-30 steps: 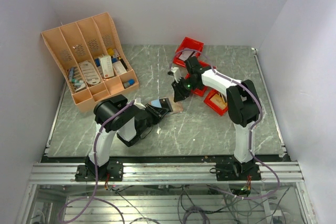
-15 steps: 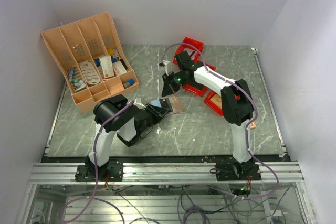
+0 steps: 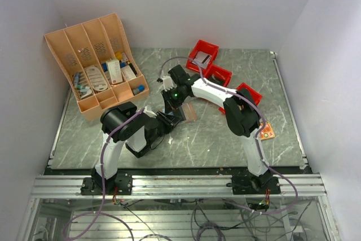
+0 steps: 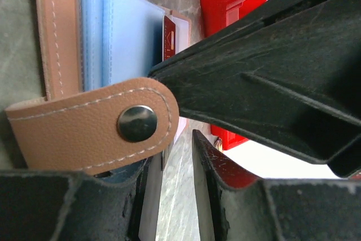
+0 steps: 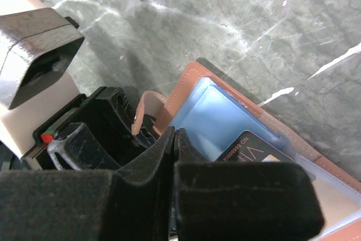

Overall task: Put the credit cards into the card holder
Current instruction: Insert the credit card into the card holder.

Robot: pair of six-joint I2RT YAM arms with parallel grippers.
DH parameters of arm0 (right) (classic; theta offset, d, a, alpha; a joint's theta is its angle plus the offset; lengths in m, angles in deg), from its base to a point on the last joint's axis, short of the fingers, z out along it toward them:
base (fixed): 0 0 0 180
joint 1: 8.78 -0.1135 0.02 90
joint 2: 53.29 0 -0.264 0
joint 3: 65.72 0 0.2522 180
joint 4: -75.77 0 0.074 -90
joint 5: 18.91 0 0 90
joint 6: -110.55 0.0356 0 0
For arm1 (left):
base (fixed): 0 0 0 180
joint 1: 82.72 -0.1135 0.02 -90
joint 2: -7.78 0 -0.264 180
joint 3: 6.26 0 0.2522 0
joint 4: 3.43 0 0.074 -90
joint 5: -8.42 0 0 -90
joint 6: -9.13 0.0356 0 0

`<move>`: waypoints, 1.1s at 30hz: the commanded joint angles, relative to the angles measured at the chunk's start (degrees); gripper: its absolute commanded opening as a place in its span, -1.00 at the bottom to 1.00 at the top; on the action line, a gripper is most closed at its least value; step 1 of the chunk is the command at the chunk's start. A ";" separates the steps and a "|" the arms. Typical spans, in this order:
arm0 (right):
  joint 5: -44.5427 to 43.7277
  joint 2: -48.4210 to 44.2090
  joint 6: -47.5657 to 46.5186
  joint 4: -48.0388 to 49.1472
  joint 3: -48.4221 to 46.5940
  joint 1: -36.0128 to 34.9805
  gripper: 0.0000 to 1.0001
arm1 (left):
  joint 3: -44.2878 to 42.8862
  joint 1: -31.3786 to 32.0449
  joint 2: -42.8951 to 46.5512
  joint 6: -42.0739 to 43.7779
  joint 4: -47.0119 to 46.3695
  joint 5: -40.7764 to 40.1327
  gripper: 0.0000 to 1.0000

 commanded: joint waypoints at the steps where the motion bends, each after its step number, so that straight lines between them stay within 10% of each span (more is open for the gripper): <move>1: -8.03 0.87 1.04 -0.72 -0.68 -1.39 -1.00 | 0.51 -0.05 -1.23 1.75 -3.29 0.79 -0.24; 18: -15.40 -0.86 -2.33 -2.40 1.91 -1.76 -0.41 | 0.79 -0.29 -2.04 1.28 -3.92 0.42 -0.24; 33: -18.12 -2.66 -3.26 -3.20 4.76 -1.41 -0.39 | 0.92 -0.95 -1.85 2.29 -3.77 1.03 -0.22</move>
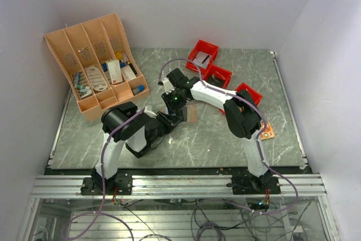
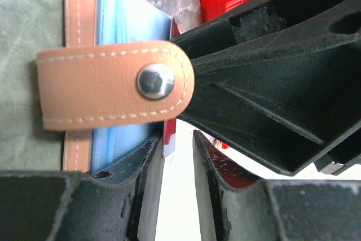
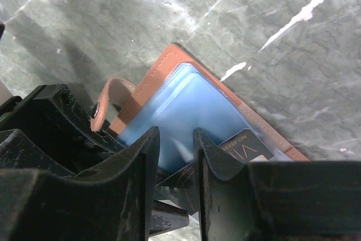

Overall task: Put the credit cards into the card holder
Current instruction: Insert the credit card into the card holder.

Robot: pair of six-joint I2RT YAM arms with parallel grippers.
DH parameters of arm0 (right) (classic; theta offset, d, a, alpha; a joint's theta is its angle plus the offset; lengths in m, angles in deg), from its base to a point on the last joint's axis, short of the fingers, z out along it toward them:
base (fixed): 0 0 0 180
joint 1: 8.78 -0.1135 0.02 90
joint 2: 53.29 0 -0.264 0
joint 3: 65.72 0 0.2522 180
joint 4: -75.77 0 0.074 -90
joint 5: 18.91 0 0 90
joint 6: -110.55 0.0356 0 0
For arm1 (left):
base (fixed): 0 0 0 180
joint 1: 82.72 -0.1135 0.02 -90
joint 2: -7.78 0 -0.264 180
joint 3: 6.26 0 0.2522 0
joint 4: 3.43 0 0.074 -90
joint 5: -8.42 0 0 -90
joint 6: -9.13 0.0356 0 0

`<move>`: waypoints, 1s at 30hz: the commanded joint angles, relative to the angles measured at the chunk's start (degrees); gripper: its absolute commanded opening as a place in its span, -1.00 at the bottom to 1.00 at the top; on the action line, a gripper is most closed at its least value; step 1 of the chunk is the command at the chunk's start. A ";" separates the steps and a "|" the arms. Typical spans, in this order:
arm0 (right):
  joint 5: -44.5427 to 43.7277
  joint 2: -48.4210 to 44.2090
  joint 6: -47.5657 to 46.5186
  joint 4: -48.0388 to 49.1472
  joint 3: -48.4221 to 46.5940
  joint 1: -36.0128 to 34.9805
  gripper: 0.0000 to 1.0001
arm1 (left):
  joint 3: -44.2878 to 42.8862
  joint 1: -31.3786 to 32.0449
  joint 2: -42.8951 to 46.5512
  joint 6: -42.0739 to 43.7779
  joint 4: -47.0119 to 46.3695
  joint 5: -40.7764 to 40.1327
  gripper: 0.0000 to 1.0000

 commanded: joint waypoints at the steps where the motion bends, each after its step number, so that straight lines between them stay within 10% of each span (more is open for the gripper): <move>1: -4.03 -1.31 -1.28 -3.06 2.04 0.74 -0.41 | 0.96 -0.51 -1.00 2.51 -2.76 0.57 -0.22; 16: 17.34 -7.32 -7.34 -3.24 1.38 6.57 -0.42 | 0.45 -0.81 4.45 9.13 2.44 3.92 -0.16; 30: 26.30 -13.46 -11.86 0.41 11.31 15.01 -0.41 | -1.81 -0.94 18.52 16.69 33.08 7.91 -0.02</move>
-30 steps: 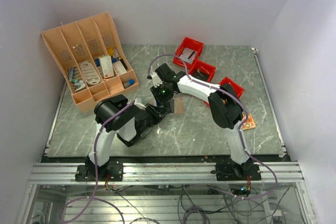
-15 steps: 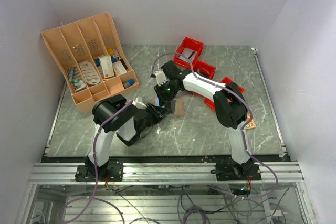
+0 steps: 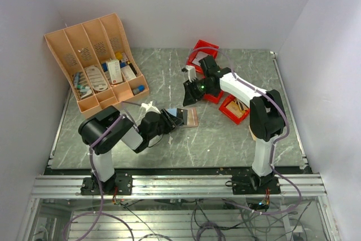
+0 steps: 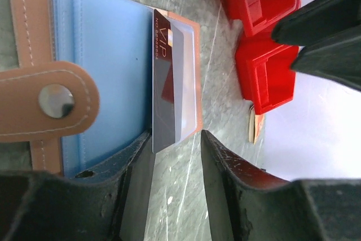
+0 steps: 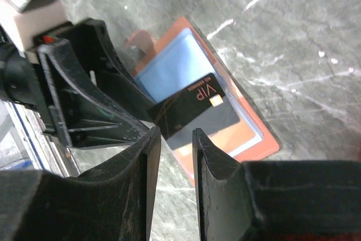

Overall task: Put the credit cards into the card holder
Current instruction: Insert the credit card into the card holder.

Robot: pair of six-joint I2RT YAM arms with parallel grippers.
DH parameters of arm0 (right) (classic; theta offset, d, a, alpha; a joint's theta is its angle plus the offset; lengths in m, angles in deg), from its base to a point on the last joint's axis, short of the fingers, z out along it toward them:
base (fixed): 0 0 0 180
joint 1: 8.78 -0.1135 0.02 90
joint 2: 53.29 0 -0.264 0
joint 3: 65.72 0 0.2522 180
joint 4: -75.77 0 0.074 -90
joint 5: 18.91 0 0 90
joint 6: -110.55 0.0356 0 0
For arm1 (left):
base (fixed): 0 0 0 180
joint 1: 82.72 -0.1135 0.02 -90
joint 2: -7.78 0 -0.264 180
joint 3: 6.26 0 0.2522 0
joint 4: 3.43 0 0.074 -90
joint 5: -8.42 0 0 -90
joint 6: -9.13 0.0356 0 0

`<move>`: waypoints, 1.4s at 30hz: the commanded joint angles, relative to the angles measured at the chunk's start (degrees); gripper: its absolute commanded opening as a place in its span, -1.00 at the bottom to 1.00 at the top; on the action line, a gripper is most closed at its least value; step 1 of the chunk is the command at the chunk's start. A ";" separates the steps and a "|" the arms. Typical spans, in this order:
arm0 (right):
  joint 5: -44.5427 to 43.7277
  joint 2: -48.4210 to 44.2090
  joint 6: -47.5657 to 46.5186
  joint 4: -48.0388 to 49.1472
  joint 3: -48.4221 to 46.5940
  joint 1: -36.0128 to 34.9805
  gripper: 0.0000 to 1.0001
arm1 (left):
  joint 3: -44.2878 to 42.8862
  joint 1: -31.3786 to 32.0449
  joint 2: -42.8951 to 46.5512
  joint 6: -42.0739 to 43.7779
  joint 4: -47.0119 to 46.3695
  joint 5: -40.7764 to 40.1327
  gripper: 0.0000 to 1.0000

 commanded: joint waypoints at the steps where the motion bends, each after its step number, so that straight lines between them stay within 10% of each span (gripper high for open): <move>1: 1.44 -0.26 -1.91 1.17 3.03 0.89 -0.41 | -1.45 -0.26 4.83 5.18 13.57 1.79 -0.01; 30: -0.68 0.46 -2.77 2.63 7.45 1.57 -0.46 | -6.69 -2.93 16.43 18.04 41.83 4.48 0.11; 42: 1.92 1.35 -2.04 3.15 8.01 1.58 -0.46 | -0.83 -6.01 12.61 8.65 25.67 15.52 0.13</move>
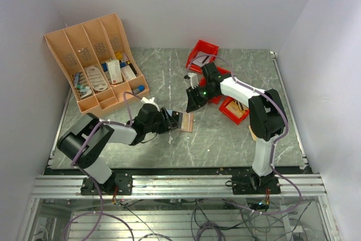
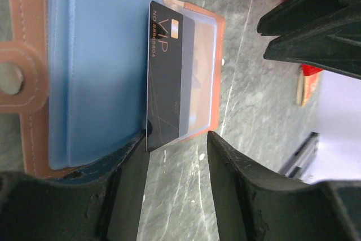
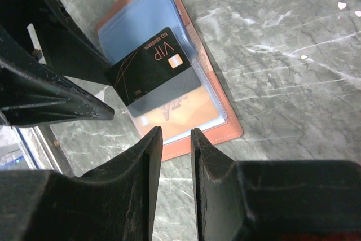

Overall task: Put the credit cards into the card holder
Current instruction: Insert the credit card into the card holder.

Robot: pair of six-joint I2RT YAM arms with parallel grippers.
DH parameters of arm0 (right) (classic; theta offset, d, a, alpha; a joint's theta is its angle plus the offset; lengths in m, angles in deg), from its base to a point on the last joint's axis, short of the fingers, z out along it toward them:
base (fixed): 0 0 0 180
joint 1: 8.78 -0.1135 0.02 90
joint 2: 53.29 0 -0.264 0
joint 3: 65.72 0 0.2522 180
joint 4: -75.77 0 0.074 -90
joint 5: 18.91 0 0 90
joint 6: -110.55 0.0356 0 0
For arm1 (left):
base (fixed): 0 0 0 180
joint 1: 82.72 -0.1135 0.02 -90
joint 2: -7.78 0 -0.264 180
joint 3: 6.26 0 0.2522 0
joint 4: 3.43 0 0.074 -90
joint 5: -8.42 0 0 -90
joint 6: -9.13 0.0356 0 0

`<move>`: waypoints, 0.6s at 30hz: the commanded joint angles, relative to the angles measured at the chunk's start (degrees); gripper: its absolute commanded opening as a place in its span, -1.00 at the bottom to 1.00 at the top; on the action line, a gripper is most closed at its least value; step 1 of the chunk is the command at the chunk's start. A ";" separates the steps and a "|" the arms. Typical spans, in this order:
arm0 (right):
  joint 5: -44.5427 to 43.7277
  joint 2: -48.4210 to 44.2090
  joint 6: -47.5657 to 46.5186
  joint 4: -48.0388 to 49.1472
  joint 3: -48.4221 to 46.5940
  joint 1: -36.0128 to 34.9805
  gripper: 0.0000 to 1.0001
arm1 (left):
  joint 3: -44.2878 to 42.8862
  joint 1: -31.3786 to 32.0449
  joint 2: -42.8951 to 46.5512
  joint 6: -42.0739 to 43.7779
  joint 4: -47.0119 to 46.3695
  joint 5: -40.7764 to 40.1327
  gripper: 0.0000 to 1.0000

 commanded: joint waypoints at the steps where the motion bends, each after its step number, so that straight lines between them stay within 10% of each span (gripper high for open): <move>1: 2.26 1.19 -0.04 1.17 0.85 0.31 -0.47 | 5.96 -2.21 -3.59 -8.77 -13.13 8.10 0.13; 8: 3.60 1.15 -0.27 1.39 1.21 0.21 -0.46 | 9.46 -3.54 -10.14 -18.53 -28.72 11.35 0.19; 18: 0.73 7.06 4.87 1.51 -7.61 -6.95 -0.55 | 7.50 -4.23 -9.40 -13.75 -23.49 10.78 0.20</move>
